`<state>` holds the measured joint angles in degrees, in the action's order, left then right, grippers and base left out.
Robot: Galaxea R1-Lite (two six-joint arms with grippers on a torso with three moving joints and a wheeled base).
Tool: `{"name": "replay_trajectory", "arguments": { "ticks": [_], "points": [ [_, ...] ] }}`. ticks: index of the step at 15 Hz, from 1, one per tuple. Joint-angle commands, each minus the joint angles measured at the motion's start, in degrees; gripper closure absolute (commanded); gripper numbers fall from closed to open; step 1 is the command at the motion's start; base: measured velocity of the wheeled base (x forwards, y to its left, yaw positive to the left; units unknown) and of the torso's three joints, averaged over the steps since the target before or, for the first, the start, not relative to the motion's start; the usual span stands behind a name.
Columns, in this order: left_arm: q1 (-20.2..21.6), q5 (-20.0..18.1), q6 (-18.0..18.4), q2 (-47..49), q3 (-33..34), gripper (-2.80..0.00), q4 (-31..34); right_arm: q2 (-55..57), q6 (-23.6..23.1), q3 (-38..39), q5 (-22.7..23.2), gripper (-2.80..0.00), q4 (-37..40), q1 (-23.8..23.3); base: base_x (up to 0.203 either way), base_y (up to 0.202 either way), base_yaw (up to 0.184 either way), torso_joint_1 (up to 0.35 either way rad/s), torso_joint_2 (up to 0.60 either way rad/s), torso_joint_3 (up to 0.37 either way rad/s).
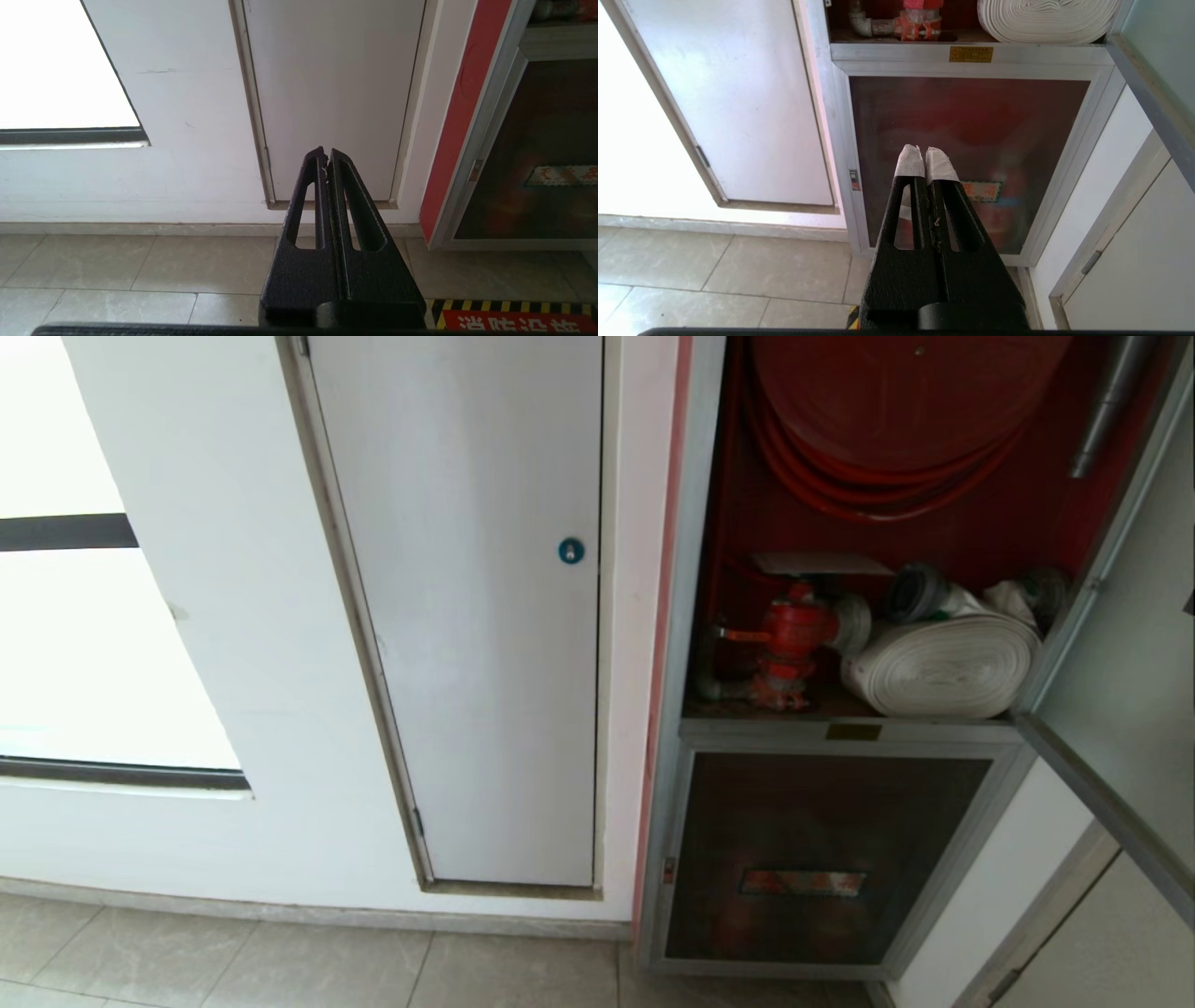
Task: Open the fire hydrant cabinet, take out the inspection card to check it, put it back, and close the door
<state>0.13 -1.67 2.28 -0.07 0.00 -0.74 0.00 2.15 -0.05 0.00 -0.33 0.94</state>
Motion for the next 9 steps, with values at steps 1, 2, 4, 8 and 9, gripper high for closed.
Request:
{"name": "replay_trajectory", "arguments": {
  "ticks": [1, 2, 4, 8, 9],
  "points": [
    [0.0, 0.0, 0.0, 0.1, 0.6, 0.00, 0.0, 0.1, 0.1, 0.0, 0.0, 0.00, -0.1, 0.0, 0.000, 0.000, 0.000, 0.000, 0.00, 0.000],
    [0.0, 0.0, 0.0, 0.1, 0.6, 0.00, 0.0, 0.1, 0.1, 0.0, 0.0, 0.00, -0.1, 0.0, 0.000, 0.000, 0.000, 0.000, 0.00, 0.000],
    [0.1, 0.0, 0.0, 0.1, 0.7, 0.00, 0.0, 0.1, 0.2, 0.0, 0.0, 0.00, -0.2, 0.0, 0.000, 0.000, 0.000, 0.000, 0.00, 0.000],
    [0.1, 0.0, 0.0, 0.1, 0.6, 0.00, 0.0, 0.1, 0.2, 0.0, 0.0, 0.00, -0.2, -0.1, 0.000, 0.000, 0.000, 0.000, 0.00, 0.000],
    [0.0, 0.0, 0.0, 0.1, 0.6, 0.00, 0.0, 0.1, 0.2, 0.0, 0.0, 0.00, -0.2, 0.0, 0.000, 0.000, 0.000, 0.000, 0.00, 0.000]
  ]
}}
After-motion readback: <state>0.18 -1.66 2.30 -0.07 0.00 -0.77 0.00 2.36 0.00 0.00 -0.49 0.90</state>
